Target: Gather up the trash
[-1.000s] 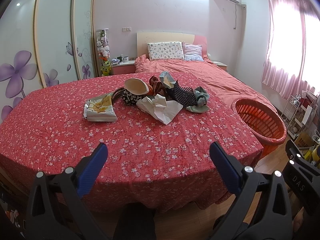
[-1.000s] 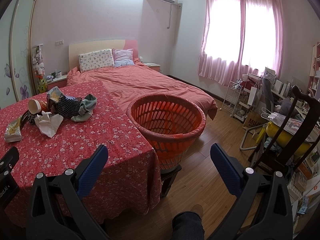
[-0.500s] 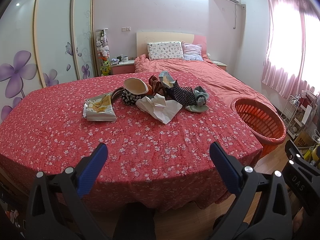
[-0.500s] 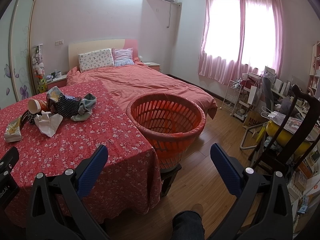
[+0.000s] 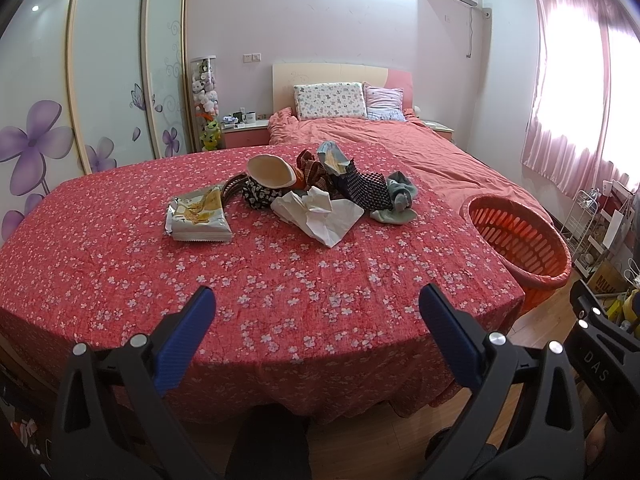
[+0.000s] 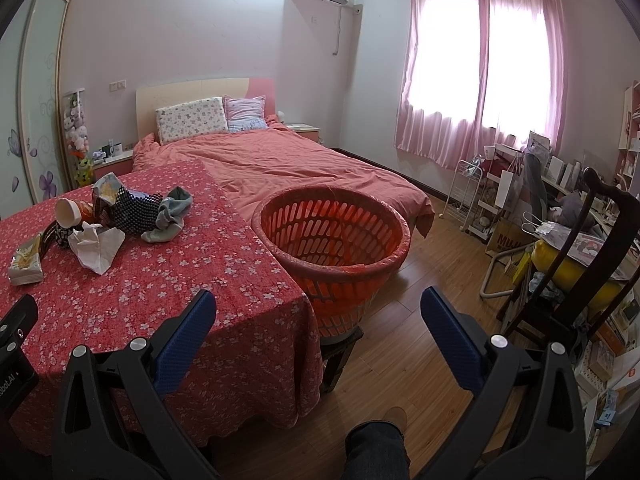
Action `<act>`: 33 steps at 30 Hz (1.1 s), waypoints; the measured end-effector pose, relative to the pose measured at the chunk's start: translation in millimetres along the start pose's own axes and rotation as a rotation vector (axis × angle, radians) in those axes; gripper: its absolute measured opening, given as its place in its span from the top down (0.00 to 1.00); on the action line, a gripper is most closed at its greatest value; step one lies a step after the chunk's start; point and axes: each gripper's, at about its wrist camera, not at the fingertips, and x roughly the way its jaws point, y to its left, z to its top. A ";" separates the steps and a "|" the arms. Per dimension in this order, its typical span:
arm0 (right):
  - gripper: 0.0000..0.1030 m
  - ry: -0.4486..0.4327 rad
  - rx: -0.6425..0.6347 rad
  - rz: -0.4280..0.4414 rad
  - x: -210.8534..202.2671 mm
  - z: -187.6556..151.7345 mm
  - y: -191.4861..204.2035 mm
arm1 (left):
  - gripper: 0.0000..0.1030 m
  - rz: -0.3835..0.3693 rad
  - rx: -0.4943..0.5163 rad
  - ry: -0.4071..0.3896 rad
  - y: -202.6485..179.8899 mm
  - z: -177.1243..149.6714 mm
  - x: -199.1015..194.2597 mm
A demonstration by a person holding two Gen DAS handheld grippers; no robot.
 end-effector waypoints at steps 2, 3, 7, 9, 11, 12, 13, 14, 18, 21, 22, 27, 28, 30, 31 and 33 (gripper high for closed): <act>0.02 0.000 0.000 0.000 0.1 -0.1 -0.2 | 0.04 0.000 0.000 0.000 -0.2 -0.1 0.0; 0.02 0.000 0.001 0.000 0.2 -0.1 -0.2 | 0.04 -0.001 0.000 0.000 -0.3 -0.2 0.1; 0.02 0.002 0.002 0.000 0.6 -0.3 -0.3 | 0.04 0.000 0.000 0.001 -0.8 -0.4 0.2; 0.02 0.004 0.003 0.000 0.6 0.3 0.2 | 0.04 0.000 -0.002 0.005 -0.9 -0.8 0.4; 0.02 0.007 0.006 0.001 -0.4 -1.6 0.1 | 0.04 0.001 -0.004 0.009 -6.4 -5.0 -2.1; 0.02 0.009 0.007 0.001 3.7 -1.4 -3.4 | 0.04 0.002 -0.005 0.012 -9.4 -5.8 1.4; 0.02 0.012 0.007 0.002 4.8 -1.6 -2.9 | 0.04 0.003 -0.006 0.014 -4.9 -0.2 3.0; 0.02 0.015 0.008 0.002 5.6 -1.7 -0.7 | 0.04 0.006 -0.007 0.016 -4.6 -0.9 4.1; 0.02 0.031 0.006 0.015 16.8 -0.9 6.8 | 0.04 0.029 -0.024 0.037 5.7 -0.8 18.9; 0.02 0.027 -0.002 0.031 23.1 4.0 13.8 | 0.04 0.057 -0.040 0.050 17.3 3.7 31.3; 0.02 0.024 -0.004 0.042 25.9 5.8 17.9 | 0.04 0.069 -0.047 0.052 22.5 5.5 35.4; 0.02 0.026 0.002 0.106 44.3 19.5 33.4 | 0.04 0.124 -0.104 0.077 59.7 17.8 63.3; 0.02 0.026 0.003 0.124 50.0 23.6 38.9 | 0.04 0.138 -0.118 0.085 69.3 20.7 69.7; 0.02 0.032 -0.004 0.159 60.6 30.3 46.2 | 0.04 0.163 -0.143 0.098 88.0 26.7 80.9; 0.02 0.041 -0.010 0.189 68.0 35.3 53.0 | 0.04 0.177 -0.153 0.102 97.5 29.6 86.5; 0.02 0.056 -0.007 0.215 77.3 42.3 60.3 | 0.04 0.203 -0.172 0.115 115.3 36.0 98.0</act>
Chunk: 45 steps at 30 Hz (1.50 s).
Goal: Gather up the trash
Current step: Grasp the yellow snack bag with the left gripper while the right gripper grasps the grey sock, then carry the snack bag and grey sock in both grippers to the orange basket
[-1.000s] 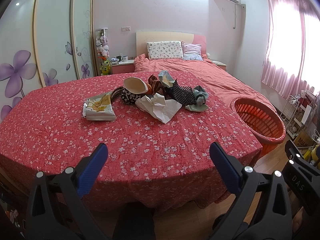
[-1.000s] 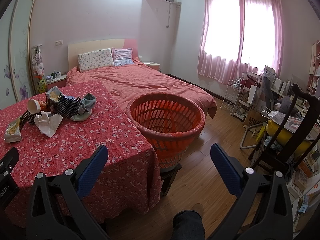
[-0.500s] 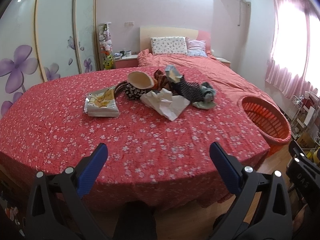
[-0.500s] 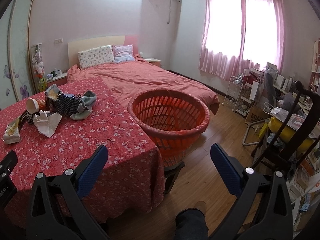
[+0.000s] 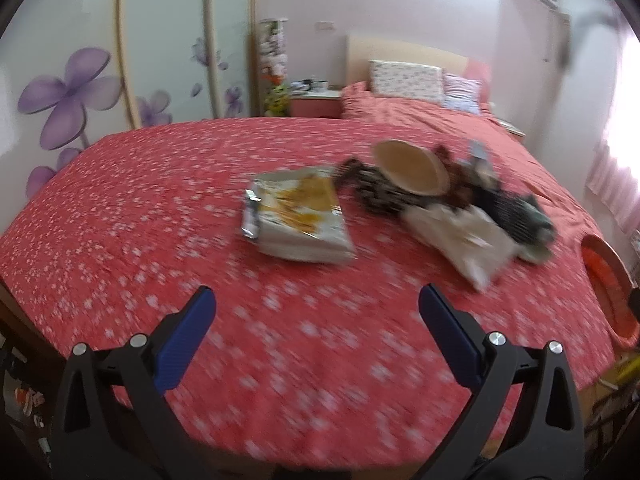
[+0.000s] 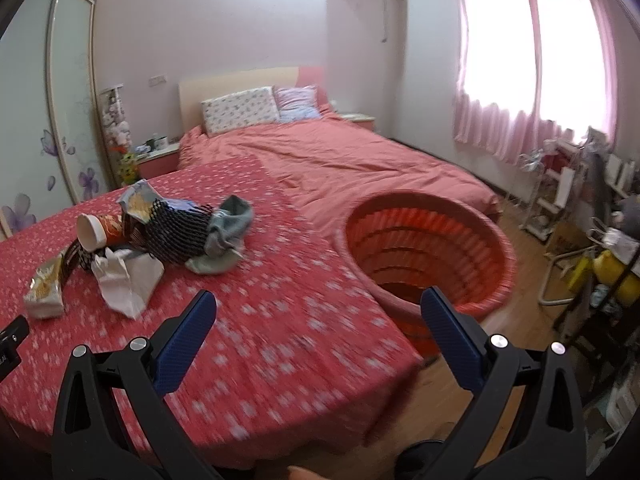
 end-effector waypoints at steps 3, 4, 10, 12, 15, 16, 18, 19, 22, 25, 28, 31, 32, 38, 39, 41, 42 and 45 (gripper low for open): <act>0.03 0.022 0.026 0.042 19.5 14.2 9.5 | 0.04 0.033 -0.016 0.025 18.6 14.5 21.2; 0.05 0.033 0.037 0.062 28.0 20.6 13.8 | 0.04 0.045 -0.019 0.035 24.7 18.7 28.6; 0.37 0.152 0.086 0.176 84.5 40.7 33.6 | 0.04 0.015 -0.063 0.106 51.3 36.8 69.3; 0.45 0.195 0.105 0.200 99.8 42.6 39.3 | 0.04 0.002 -0.080 0.124 56.7 41.0 80.7; 0.48 0.231 0.104 0.217 115.0 42.7 49.0 | 0.04 -0.023 -0.092 0.128 58.9 45.3 91.8; 0.48 0.235 0.093 0.217 118.5 42.1 51.5 | 0.04 -0.029 -0.092 0.127 58.1 46.4 94.4; 0.49 0.236 0.070 0.218 120.7 42.8 60.5 | 0.04 -0.032 -0.086 0.129 56.7 49.1 102.5; 0.49 0.239 0.062 0.218 121.8 42.3 63.0 | 0.04 -0.032 -0.084 0.135 55.3 49.7 105.5; 0.56 0.265 0.041 0.209 132.4 40.6 70.1 | 0.07 -0.048 -0.087 0.164 52.6 51.5 117.9; 0.67 0.296 0.029 0.208 136.6 36.2 71.9 | 0.15 -0.072 -0.099 0.198 50.0 50.3 127.6; 0.75 0.292 0.016 0.206 135.6 36.6 72.7 | 0.21 -0.096 -0.119 0.201 50.3 50.0 131.7; 0.81 0.285 0.004 0.206 133.0 38.2 73.9 | 0.34 -0.132 -0.138 0.199 50.6 51.5 131.5; 0.82 0.283 0.001 0.207 132.8 38.3 72.9 | 0.40 -0.144 -0.142 0.198 50.7 51.7 131.4; 0.86 0.276 0.004 0.208 130.2 38.2 68.0 | 0.80 -0.185 -0.140 0.185 54.0 47.1 126.3; 0.86 0.274 0.002 0.209 130.4 37.8 67.5 | 0.83 -0.193 -0.134 0.176 52.6 47.7 123.7; 0.87 0.267 0.001 0.211 128.3 38.9 66.8 | 0.90 -0.204 -0.124 0.159 51.2 49.3 118.3; 0.87 0.263 0.001 0.211 126.7 39.4 65.8 | 0.91 -0.205 -0.121 0.150 50.0 50.2 115.5; 0.87 0.249 -0.002 0.213 122.1 41.6 64.0 | 0.93 -0.215 -0.113 0.123 49.2 53.9 107.5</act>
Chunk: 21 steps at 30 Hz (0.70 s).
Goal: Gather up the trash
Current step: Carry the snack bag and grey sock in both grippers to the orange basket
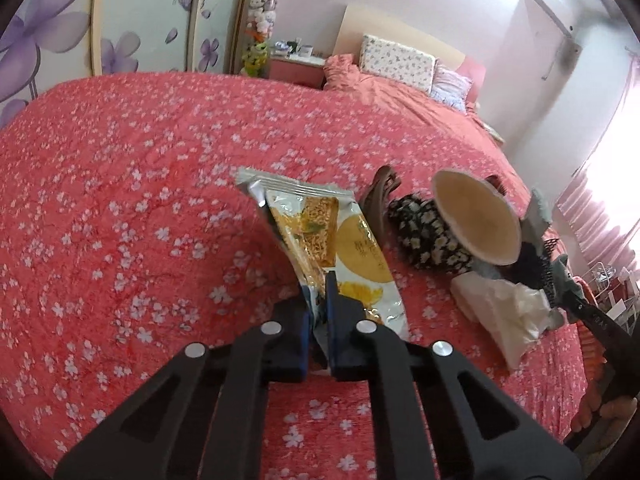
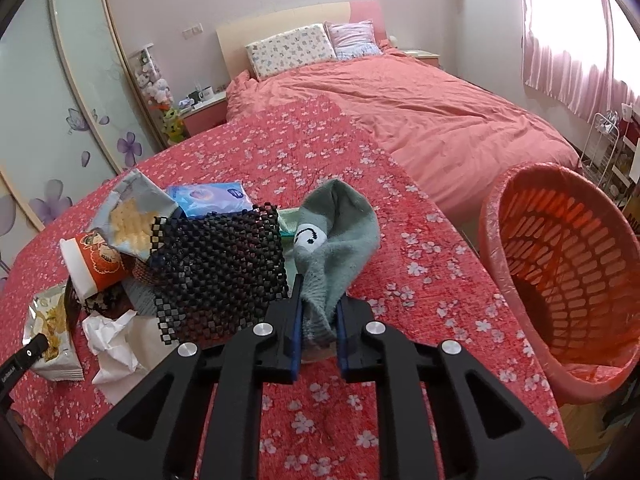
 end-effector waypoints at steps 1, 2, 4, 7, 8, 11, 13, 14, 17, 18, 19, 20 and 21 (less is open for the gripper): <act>0.87 -0.004 -0.002 -0.001 -1.8 0.1 -0.4 | 0.93 -0.001 0.007 -0.010 -2.1 0.7 -3.7; 0.87 -0.011 -0.006 -0.002 -4.7 0.8 -0.5 | 0.93 -0.001 0.015 -0.019 -3.0 3.3 -7.0; 0.87 -0.023 -0.013 -0.002 -8.8 0.7 -0.8 | 0.93 0.003 0.033 -0.041 -8.9 6.1 -15.9; 0.87 -0.037 -0.017 0.002 -14.3 0.6 -2.6 | 0.93 0.000 0.052 -0.066 -16.5 10.0 -28.7; 0.87 -0.042 -0.017 0.005 -16.6 0.3 -3.8 | 0.93 0.000 0.057 -0.072 -18.6 10.9 -32.3; 0.87 -0.056 -0.013 0.010 -23.1 -1.0 -7.0 | 0.93 0.000 0.066 -0.093 -23.7 14.1 -43.2; 0.87 -0.063 -0.008 0.016 -27.4 -2.0 -9.7 | 0.93 0.000 0.068 -0.104 -26.7 16.9 -51.2; 0.87 -0.069 -0.005 0.021 -30.7 -1.7 -11.8 | 0.93 0.000 0.070 -0.109 -27.5 18.1 -54.4; 0.87 -0.083 0.000 0.029 -37.8 -2.3 -16.2 | 0.93 -0.005 0.079 -0.129 -33.0 22.2 -67.7; 0.87 -0.090 0.002 0.031 -40.8 -2.5 -18.7 | 0.93 -0.007 0.082 -0.134 -34.6 22.6 -70.7; 0.87 -0.094 0.003 0.033 -43.2 -2.3 -19.5 | 0.93 -0.011 0.088 -0.141 -38.4 23.4 -75.0; 0.87 -0.102 0.007 0.036 -46.8 -1.9 -22.0 | 0.93 -0.015 0.093 -0.148 -42.9 23.5 -79.0; 0.87 -0.106 0.008 0.037 -49.2 -2.1 -22.4 | 0.93 -0.018 0.098 -0.151 -42.9 23.3 -80.1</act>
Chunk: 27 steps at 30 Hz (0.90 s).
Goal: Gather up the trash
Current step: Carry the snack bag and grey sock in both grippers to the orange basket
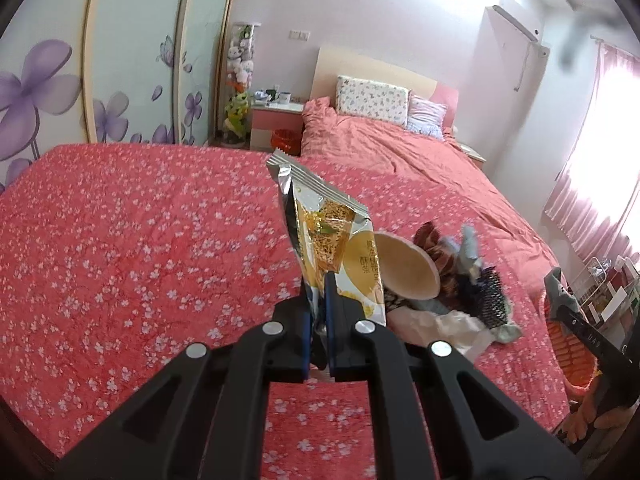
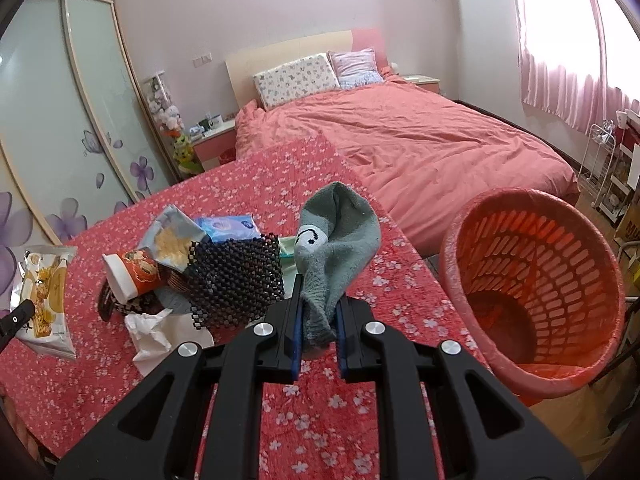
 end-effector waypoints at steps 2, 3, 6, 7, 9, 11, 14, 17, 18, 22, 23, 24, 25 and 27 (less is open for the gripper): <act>0.87 -0.011 0.005 0.005 -5.9 -0.3 -4.6 | 0.93 -0.015 0.011 -0.008 -8.9 4.5 -5.9; 0.87 -0.017 0.007 0.007 -9.3 -0.3 -7.1 | 0.93 -0.020 0.016 -0.010 -13.1 5.6 -7.5; 0.87 -0.035 0.015 0.011 -19.5 0.3 -12.6 | 0.93 -0.038 0.041 -0.023 -30.9 8.5 -13.7; 0.87 -0.041 0.016 0.012 -22.3 0.0 -14.6 | 0.93 -0.046 0.049 -0.026 -36.1 9.9 -15.0; 0.87 -0.057 0.020 0.012 -29.8 0.2 -20.2 | 0.93 -0.067 0.064 -0.031 -49.2 11.8 -18.4; 0.87 -0.072 0.023 0.009 -36.7 0.1 -25.8 | 0.93 -0.087 0.078 -0.034 -60.6 13.7 -20.4; 0.87 -0.091 0.030 0.003 -45.2 -0.1 -32.2 | 0.93 -0.123 0.103 -0.036 -81.1 13.9 -22.2; 0.87 -0.111 0.039 -0.006 -52.9 -0.9 -42.1 | 0.93 -0.164 0.127 -0.031 -105.1 12.3 -20.0; 0.87 -0.118 0.043 -0.010 -55.6 -1.1 -46.0 | 0.93 -0.184 0.139 -0.027 -117.3 11.7 -18.7; 0.87 -0.144 0.061 -0.028 -63.6 -0.2 -62.0 | 0.93 -0.242 0.173 -0.009 -151.8 4.4 -11.5; 0.87 -0.151 0.068 -0.035 -65.4 -0.4 -66.4 | 0.93 -0.264 0.184 -0.002 -164.4 2.5 -9.2; 0.87 -0.159 0.075 -0.042 -67.3 -0.6 -71.4 | 0.93 -0.278 0.192 0.002 -172.2 1.8 -7.0; 0.87 -0.164 0.080 -0.048 -68.8 -0.5 -74.9 | 0.93 -0.299 0.205 0.009 -183.8 0.3 -4.0; 0.87 -0.180 0.089 -0.066 -72.2 -0.5 -84.5 | 0.93 -0.330 0.226 0.019 -202.2 -4.3 0.9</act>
